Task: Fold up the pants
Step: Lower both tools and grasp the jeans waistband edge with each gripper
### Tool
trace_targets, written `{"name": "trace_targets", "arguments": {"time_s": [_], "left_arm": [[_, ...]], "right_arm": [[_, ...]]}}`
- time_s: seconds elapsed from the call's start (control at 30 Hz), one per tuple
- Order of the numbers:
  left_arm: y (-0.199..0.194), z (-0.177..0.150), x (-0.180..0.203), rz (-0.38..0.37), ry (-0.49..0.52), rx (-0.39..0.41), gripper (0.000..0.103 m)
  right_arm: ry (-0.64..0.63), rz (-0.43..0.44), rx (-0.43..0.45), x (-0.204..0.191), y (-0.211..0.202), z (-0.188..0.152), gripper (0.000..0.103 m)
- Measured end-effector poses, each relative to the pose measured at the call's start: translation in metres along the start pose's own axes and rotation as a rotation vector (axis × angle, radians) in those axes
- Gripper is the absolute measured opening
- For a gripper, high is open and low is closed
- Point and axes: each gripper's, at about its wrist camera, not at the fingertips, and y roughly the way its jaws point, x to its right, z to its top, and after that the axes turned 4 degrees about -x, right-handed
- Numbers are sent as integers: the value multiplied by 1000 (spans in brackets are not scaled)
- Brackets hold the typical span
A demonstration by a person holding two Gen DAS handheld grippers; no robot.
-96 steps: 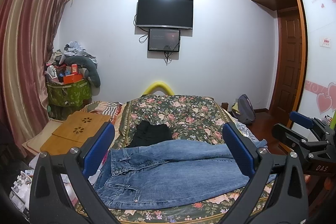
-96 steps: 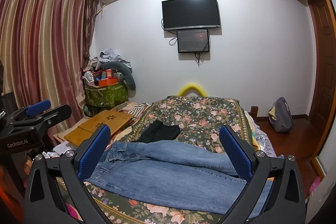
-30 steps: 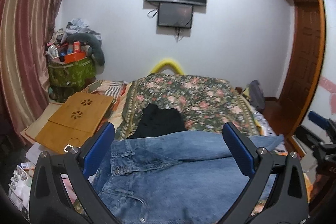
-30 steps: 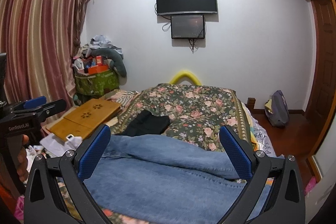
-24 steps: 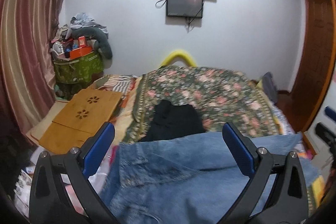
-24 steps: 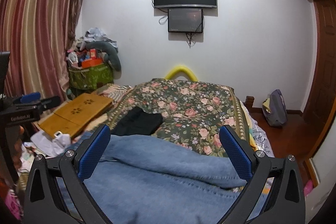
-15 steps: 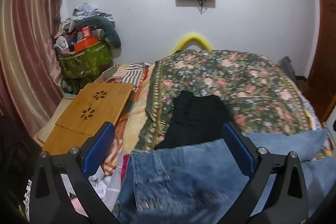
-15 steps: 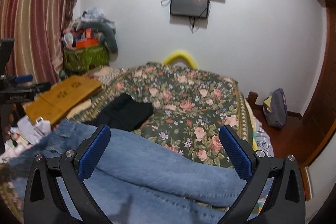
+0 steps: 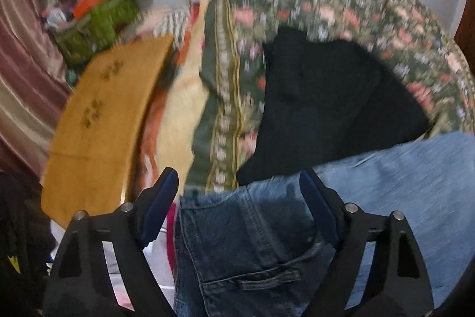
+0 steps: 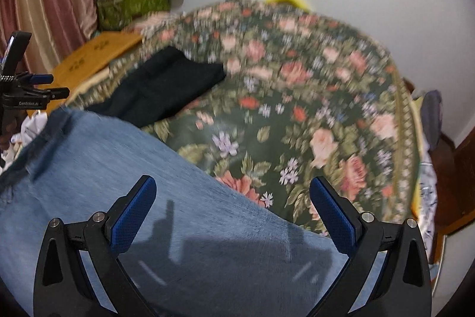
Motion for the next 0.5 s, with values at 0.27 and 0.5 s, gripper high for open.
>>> {"name": "trace_targets", "arguments": {"time_s": [0.27,0.5], "left_arm": [[47,-19,-9,-99,-40,-159,82],[52,-28,31,8,82,-143,57]], "right_arm": [[-7,98,-82,10,40,2,98],[-6,151,-64,4,37,-2,81]]}}
